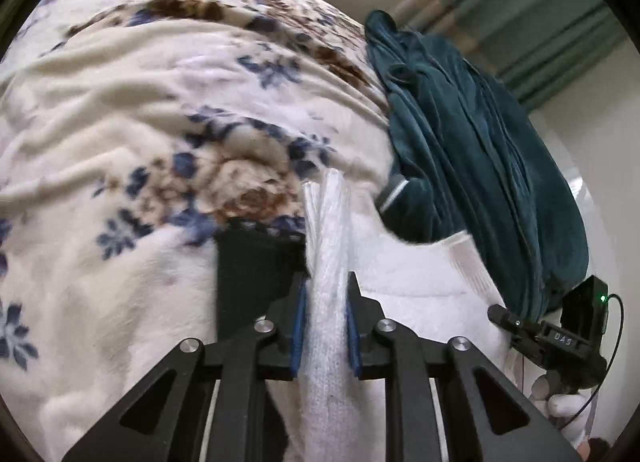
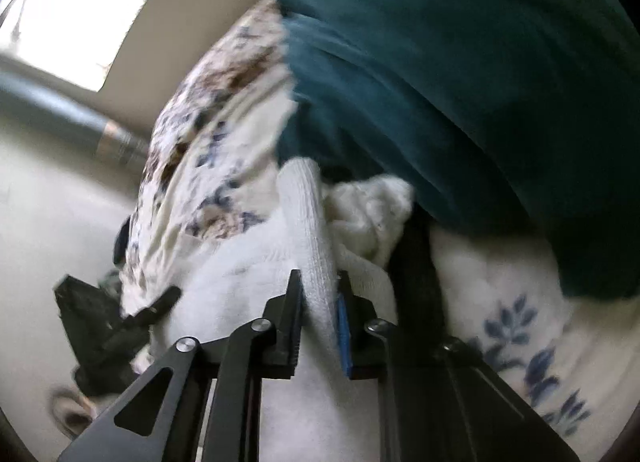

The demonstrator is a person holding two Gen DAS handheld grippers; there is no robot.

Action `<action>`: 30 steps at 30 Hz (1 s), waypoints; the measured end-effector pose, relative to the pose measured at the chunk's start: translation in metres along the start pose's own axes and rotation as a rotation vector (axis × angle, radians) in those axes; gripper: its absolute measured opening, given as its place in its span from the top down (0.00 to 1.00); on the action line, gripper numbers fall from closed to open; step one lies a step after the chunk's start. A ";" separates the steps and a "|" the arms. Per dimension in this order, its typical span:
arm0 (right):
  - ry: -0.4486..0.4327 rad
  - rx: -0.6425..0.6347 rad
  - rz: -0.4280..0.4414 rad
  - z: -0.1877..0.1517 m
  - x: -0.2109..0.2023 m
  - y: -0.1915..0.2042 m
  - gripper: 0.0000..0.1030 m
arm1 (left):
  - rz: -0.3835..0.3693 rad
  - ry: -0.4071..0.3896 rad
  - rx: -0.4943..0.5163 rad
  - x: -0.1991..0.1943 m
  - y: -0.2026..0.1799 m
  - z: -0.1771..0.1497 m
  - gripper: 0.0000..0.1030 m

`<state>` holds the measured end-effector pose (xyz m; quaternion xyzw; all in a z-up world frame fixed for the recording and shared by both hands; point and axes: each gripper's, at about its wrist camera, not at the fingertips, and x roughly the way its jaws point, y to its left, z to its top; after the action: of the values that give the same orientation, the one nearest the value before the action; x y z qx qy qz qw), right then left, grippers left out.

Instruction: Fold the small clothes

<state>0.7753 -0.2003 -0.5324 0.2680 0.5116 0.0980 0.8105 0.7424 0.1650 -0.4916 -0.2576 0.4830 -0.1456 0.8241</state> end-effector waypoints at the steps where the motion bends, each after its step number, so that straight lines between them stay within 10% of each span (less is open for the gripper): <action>1: 0.003 0.003 -0.015 0.001 0.003 -0.001 0.89 | 0.026 0.013 0.006 0.005 0.003 -0.001 0.86; 9: 0.049 -0.009 -0.170 0.001 0.009 0.004 0.80 | 0.116 0.045 0.033 0.005 -0.015 0.005 0.81; 11: 0.037 -0.048 -0.253 -0.006 -0.001 0.014 0.56 | 0.243 0.023 0.117 -0.004 -0.034 -0.002 0.64; 14: 0.011 -0.113 -0.345 -0.025 -0.018 0.027 0.49 | 0.379 0.002 0.182 -0.020 -0.054 -0.022 0.23; 16: 0.003 -0.157 -0.403 -0.041 -0.026 0.036 0.35 | 0.414 -0.007 0.198 -0.030 -0.062 -0.038 0.14; 20: 0.009 -0.204 -0.481 -0.075 -0.042 0.050 0.00 | 0.503 -0.002 0.232 -0.044 -0.074 -0.068 0.12; 30: -0.080 -0.253 -0.607 -0.134 -0.131 0.089 0.00 | 0.540 0.005 0.255 -0.106 -0.116 -0.109 0.08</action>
<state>0.6074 -0.1380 -0.4273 0.0041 0.5197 -0.0959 0.8489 0.5968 0.0903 -0.3931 -0.0138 0.5139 0.0188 0.8575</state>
